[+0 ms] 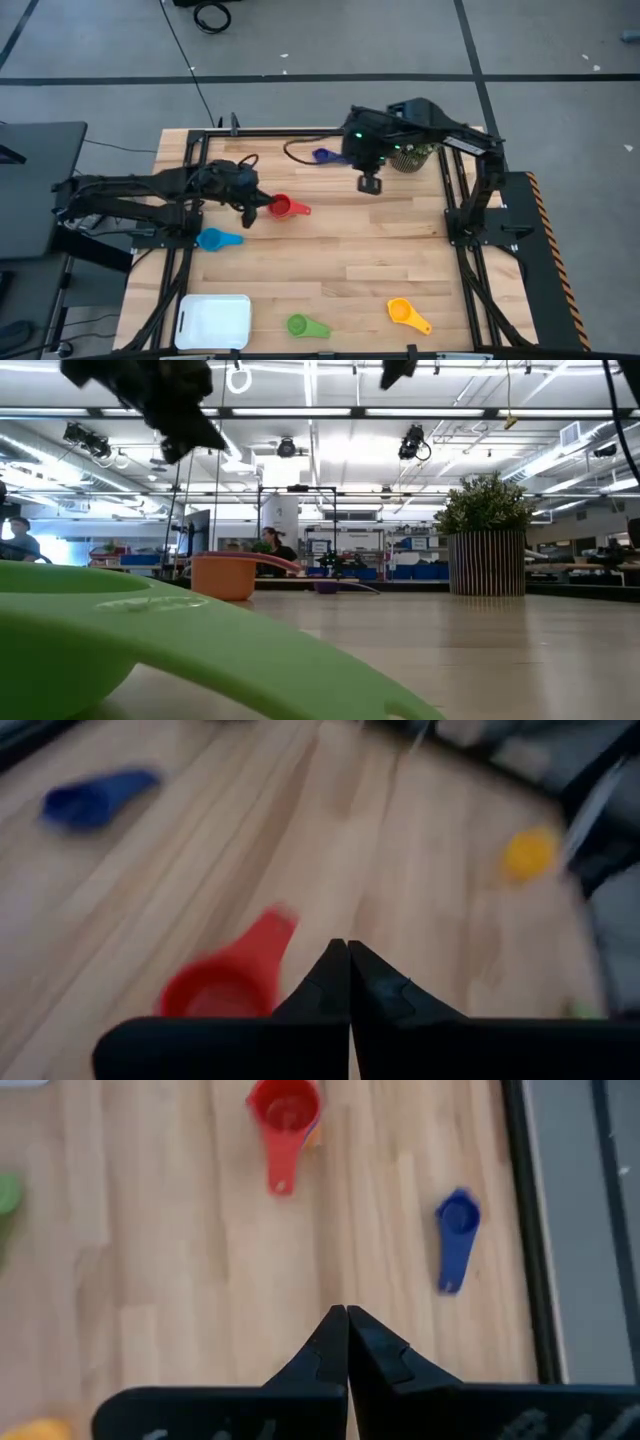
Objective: Nest measuring cups in basket
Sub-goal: Stack the light blue measuring cup into the red measuring cup
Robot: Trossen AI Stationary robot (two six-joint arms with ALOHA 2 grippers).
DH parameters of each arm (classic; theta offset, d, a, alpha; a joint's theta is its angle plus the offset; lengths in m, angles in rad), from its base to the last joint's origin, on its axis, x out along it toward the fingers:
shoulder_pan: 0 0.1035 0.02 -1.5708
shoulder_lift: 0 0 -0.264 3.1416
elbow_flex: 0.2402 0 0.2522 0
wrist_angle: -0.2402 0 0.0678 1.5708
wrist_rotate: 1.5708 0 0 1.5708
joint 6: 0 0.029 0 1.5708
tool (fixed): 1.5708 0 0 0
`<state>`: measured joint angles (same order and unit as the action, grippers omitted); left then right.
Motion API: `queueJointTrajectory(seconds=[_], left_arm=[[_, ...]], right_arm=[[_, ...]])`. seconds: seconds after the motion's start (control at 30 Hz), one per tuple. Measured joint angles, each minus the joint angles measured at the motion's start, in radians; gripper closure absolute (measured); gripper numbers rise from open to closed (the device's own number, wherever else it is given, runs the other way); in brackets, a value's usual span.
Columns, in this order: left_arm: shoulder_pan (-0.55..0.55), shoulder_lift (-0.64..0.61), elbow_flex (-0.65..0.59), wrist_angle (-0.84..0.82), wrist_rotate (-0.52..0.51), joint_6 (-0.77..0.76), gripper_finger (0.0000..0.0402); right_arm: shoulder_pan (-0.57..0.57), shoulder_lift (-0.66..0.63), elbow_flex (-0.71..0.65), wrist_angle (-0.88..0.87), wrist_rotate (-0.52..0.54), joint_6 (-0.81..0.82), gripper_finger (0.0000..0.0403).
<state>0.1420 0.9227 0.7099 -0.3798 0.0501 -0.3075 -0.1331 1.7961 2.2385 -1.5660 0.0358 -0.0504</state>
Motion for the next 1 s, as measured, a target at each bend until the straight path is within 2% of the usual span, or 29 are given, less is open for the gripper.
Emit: queueJointTrajectory(seconds=[0.13, 0.3, 0.47, 0.63, 0.8, 1.0], left_arm=[[-0.017, -0.002, 0.145, -0.324, -0.038, 0.011, 0.0401], [-0.037, -0.001, 0.307, -0.561, -0.039, -0.066, 0.0401], [-0.063, -0.001, 0.428, -0.811, -0.074, -0.335, 0.0401], [-0.088, -0.001, 0.458, -1.06, -0.096, -0.637, 0.0401], [-0.113, -0.001, 0.458, -1.145, -0.04, -0.748, 0.04], [-0.14, 0.0, 0.458, -1.143, -0.012, -0.722, 0.0385]], right_arm=[[0.044, -0.029, 0.0, -0.001, -0.041, 0.045, 0.04], [0.088, -0.037, 0.0, -0.005, -0.072, 0.111, 0.04], [0.126, -0.031, 0.0, -0.005, -0.067, 0.137, 0.04], [0.148, -0.031, 0.0, -0.005, 0.006, 0.137, 0.04], [0.15, -0.031, 0.0, -0.005, 0.024, 0.135, 0.04], [0.142, -0.031, 0.0, -0.005, 0.024, 0.135, 0.04]])
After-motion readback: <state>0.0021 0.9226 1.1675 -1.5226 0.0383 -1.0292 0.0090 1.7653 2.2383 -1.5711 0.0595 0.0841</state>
